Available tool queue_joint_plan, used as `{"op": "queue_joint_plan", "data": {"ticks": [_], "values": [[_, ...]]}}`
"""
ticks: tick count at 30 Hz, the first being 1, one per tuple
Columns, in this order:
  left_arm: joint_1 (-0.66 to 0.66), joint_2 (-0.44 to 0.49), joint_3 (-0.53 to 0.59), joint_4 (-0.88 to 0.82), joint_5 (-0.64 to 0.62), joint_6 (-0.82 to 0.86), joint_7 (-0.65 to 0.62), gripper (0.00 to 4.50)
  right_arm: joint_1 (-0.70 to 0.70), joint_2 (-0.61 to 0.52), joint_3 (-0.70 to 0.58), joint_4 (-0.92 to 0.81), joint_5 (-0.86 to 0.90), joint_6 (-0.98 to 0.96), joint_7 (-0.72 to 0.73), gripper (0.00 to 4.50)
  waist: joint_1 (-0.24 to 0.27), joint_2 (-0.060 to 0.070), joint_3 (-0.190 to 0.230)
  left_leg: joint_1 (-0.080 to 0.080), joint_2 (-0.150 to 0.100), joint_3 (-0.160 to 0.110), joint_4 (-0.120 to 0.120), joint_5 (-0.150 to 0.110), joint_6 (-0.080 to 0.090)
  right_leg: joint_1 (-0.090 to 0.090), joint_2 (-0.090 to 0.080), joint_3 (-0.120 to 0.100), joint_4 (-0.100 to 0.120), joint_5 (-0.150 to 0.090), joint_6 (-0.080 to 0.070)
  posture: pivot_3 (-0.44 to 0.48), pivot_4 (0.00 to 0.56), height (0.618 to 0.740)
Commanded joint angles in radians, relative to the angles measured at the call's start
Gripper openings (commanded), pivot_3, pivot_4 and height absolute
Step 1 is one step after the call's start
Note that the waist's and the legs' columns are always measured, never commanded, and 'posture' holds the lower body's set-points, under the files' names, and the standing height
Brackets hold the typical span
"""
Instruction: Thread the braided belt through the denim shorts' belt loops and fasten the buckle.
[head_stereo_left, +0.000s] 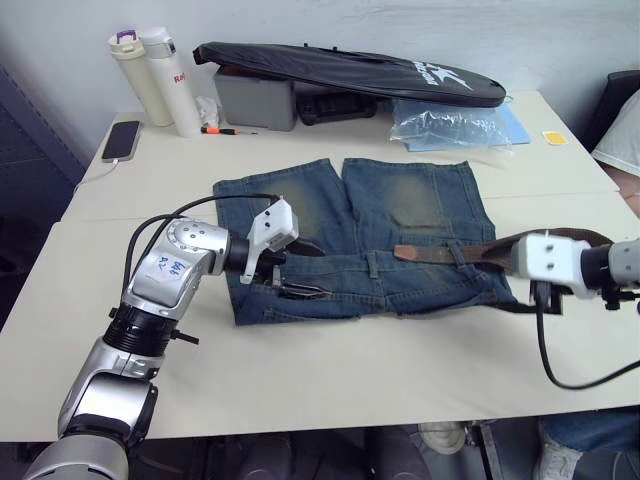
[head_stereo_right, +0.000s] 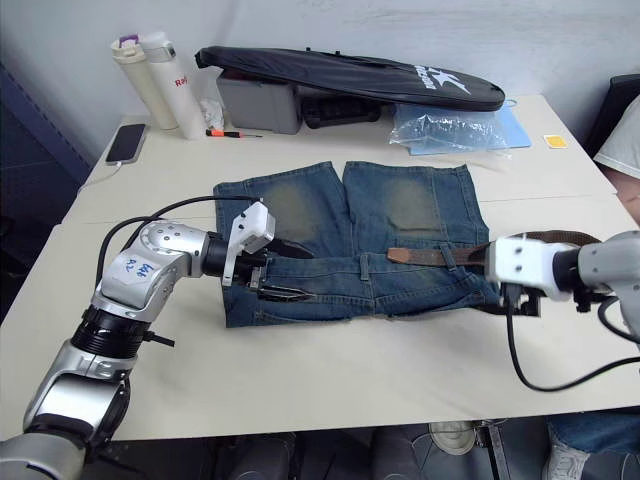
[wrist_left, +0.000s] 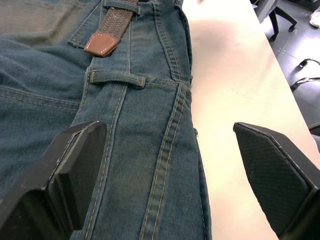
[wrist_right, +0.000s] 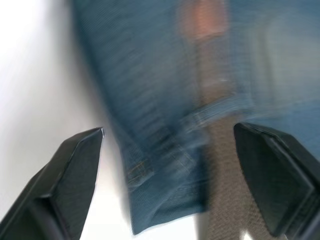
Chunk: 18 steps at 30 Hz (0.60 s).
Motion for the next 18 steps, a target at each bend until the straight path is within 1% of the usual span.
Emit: {"op": "queue_joint_plan", "data": {"ticks": [1,2,4,6,8,9,10,12,15,16,18], "values": [[-0.006,-0.001,0.006,-0.034,-0.005,-0.008,0.004,4.5,0.003,0.153,-0.128,-0.213,0.218,0.432,-0.252,4.47,0.003,-0.001,0.0,0.0,0.0,0.0,0.0,0.0,0.0,0.0,0.0,0.0,0.0,0.0,0.0,0.0,0.15,0.74],[-0.003,-0.001,0.009,-0.038,-0.006,-0.006,0.007,4.5,-0.001,0.254,-0.193,-0.275,0.321,0.611,-0.376,4.47,0.003,-0.002,0.0,0.0,0.001,-0.001,0.0,0.0,0.0,0.0,0.001,-0.001,0.0,0.0,0.0,0.0,0.15,0.74],[0.001,-0.001,0.011,-0.045,-0.008,-0.002,0.012,4.5,-0.01,0.419,-0.301,-0.352,0.433,0.87,-0.557,4.47,0.006,-0.001,-0.001,0.0,0.002,-0.003,-0.001,0.001,-0.003,-0.001,0.001,-0.001,0.002,0.0,0.0,0.0,0.15,0.74],[0.003,-0.006,0.016,-0.054,-0.016,0.007,0.02,4.5,-0.046,0.609,-0.447,-0.376,0.496,1.055,-0.725,4.47,0.009,0.0,-0.001,-0.001,0.001,-0.003,-0.001,0.003,-0.009,-0.001,0.0,-0.002,0.002,0.0,-0.001,0.0,0.15,0.74],[-0.002,-0.019,0.029,-0.068,-0.034,0.028,0.033,4.5,-0.105,0.807,-0.615,-0.404,0.516,1.243,-0.835,4.47,0.01,0.001,-0.001,-0.001,0.0,-0.003,-0.001,0.002,-0.01,-0.001,0.0,-0.002,0.002,0.0,-0.001,0.0,0.15,0.74],[-0.005,-0.022,0.03,-0.073,-0.036,0.034,0.036,4.5,-0.128,0.897,-0.692,-0.408,0.546,1.297,-0.898,4.47,0.009,0.001,-0.001,-0.001,-0.001,-0.003,-0.001,0.003,-0.011,-0.001,-0.001,-0.001,0.002,0.0,-0.001,0.0,0.15,0.74],[-0.006,-0.022,0.028,-0.079,-0.034,0.036,0.038,4.5,-0.134,0.988,-0.758,-0.414,0.578,1.324,-0.968,4.47,0.009,0.001,-0.002,-0.001,-0.002,-0.003,-0.002,0.003,-0.011,-0.001,-0.002,-0.001,0.002,0.0,-0.001,0.0,0.15,0.74],[-0.007,-0.022,0.026,-0.088,-0.032,0.04,0.041,4.5,-0.139,1.135,-0.86,-0.419,0.64,1.332,-1.104,4.47,0.006,0.002,-0.003,-0.001,-0.001,-0.004,-0.003,0.003,-0.01,-0.001,-0.001,-0.001,0.003,0.0,-0.001,0.0,0.15,0.74],[-0.006,-0.019,0.025,-0.092,-0.028,0.042,0.043,4.5,-0.232,1.319,-1.074,-0.401,0.714,1.332,-1.308,4.47,0.001,0.005,-0.002,-0.001,0.0,-0.004,-0.004,0.002,-0.01,-0.004,0.0,-0.001,0.005,0.0,-0.001,0.0,0.15,0.74],[-0.006,-0.018,0.025,-0.093,-0.027,0.042,0.044,4.5,-0.266,1.357,-1.139,-0.388,0.743,1.332,-1.369,4.47,0.002,0.007,-0.002,-0.001,0.0,-0.003,-0.004,0.003,-0.01,-0.006,0.0,-0.001,0.007,0.0,-0.001,0.0,0.15,0.74],[-0.008,-0.015,0.027,-0.095,-0.028,0.045,0.044,4.5,-0.314,1.388,-1.224,-0.365,0.789,1.328,-1.472,4.47,0.001,0.007,-0.002,-0.002,-0.002,-0.001,-0.003,0.003,-0.009,-0.007,-0.002,0.0,0.008,0.0,-0.001,0.0,0.15,0.74]]}}
